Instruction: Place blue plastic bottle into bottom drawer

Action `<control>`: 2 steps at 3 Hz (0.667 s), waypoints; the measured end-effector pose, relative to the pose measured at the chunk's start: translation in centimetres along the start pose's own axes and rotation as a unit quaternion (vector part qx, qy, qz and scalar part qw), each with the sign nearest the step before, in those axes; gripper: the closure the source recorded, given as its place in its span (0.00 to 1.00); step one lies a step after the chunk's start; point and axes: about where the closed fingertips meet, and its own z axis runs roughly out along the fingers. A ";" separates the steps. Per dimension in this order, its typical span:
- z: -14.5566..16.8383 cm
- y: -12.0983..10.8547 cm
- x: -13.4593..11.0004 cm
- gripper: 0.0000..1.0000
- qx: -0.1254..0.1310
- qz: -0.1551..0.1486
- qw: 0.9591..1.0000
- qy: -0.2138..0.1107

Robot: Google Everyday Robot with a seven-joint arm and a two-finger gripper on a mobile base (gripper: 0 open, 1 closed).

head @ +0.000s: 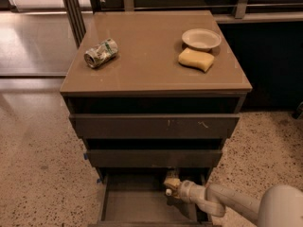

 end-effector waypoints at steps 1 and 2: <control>0.2 -1.2 0.1 0.58 -0.009 0.011 1.000 0.005; 0.8 -2.8 -0.3 0.35 -0.018 0.027 0.999 0.008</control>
Offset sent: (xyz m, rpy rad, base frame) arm -0.0061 -0.0126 -0.0517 0.0967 0.0352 -0.0466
